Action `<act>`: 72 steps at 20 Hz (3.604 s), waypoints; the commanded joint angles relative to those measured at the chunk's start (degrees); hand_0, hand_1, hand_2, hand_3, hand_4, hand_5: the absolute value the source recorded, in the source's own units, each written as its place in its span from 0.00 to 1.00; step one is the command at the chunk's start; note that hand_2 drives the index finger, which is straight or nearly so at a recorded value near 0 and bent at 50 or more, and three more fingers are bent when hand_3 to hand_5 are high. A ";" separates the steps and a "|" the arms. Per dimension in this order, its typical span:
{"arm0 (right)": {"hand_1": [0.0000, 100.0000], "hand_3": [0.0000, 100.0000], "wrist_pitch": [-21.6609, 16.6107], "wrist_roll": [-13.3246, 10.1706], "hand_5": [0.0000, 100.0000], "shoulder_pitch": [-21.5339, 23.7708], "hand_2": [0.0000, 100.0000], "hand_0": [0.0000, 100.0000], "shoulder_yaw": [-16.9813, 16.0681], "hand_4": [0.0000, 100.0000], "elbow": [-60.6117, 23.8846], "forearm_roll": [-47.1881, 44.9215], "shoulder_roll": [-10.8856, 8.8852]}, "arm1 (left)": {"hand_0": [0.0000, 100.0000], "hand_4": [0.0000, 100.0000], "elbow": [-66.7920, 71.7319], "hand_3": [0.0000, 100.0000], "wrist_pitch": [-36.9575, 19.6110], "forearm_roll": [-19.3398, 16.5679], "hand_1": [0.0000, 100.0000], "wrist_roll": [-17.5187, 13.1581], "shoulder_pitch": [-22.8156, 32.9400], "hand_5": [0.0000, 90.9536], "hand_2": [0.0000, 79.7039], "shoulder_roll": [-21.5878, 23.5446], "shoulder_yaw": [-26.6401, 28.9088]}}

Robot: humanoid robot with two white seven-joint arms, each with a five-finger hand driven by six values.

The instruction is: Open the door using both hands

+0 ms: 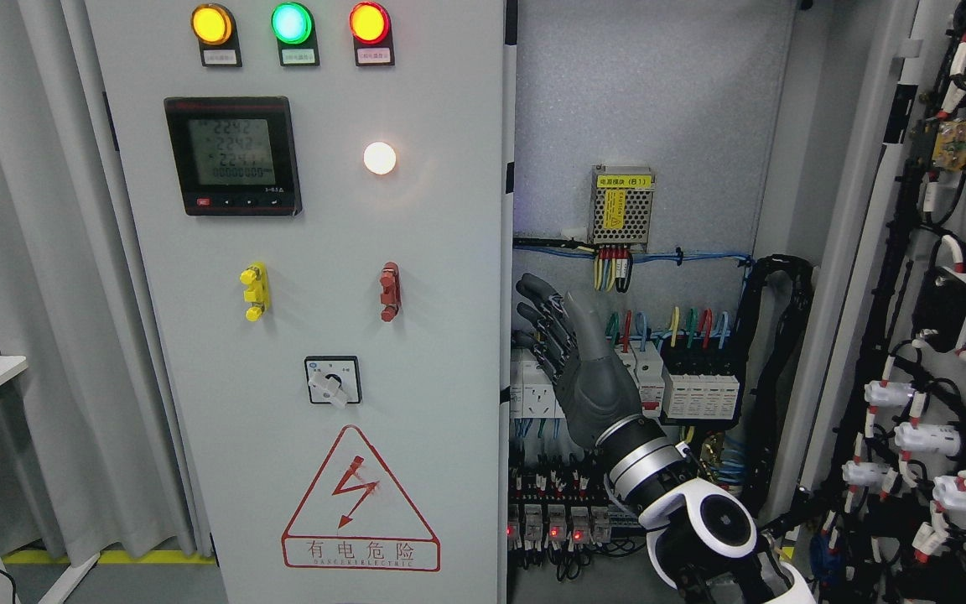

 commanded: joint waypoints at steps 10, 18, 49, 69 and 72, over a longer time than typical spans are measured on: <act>0.00 0.00 0.05 4.83 0.00 -2.88 0.00 0.22 0.39 0.00 6.21 -1.71 0.03 | 0.29 0.03 0.05 0.03 0.01 0.00 0.00 -0.02 -1.14 0.00 0.03 0.26 -0.08; 0.00 0.00 0.13 7.20 0.00 -3.32 0.00 0.22 0.22 0.00 6.39 -1.97 0.03 | 0.29 0.04 0.05 0.03 0.01 0.00 0.00 -0.02 -1.14 0.00 0.03 0.17 -0.08; 0.00 0.00 -0.48 14.94 0.00 -3.50 0.00 0.22 -3.30 0.00 6.21 -5.14 0.03 | 0.29 0.04 0.05 0.03 0.01 0.00 0.00 -0.11 -1.14 0.00 0.03 0.26 -0.08; 0.00 0.00 0.13 17.92 0.00 -3.32 0.00 0.22 -4.27 0.00 6.48 -5.23 0.03 | 0.29 0.04 0.05 0.03 0.01 -0.08 0.00 0.15 -1.14 0.00 0.03 0.26 -0.08; 0.00 0.00 0.92 20.03 0.00 -3.41 0.00 0.22 -4.27 0.00 6.48 -5.23 0.03 | 0.29 0.03 0.05 0.03 0.01 -0.09 0.00 0.24 -1.14 0.00 0.03 0.26 -0.08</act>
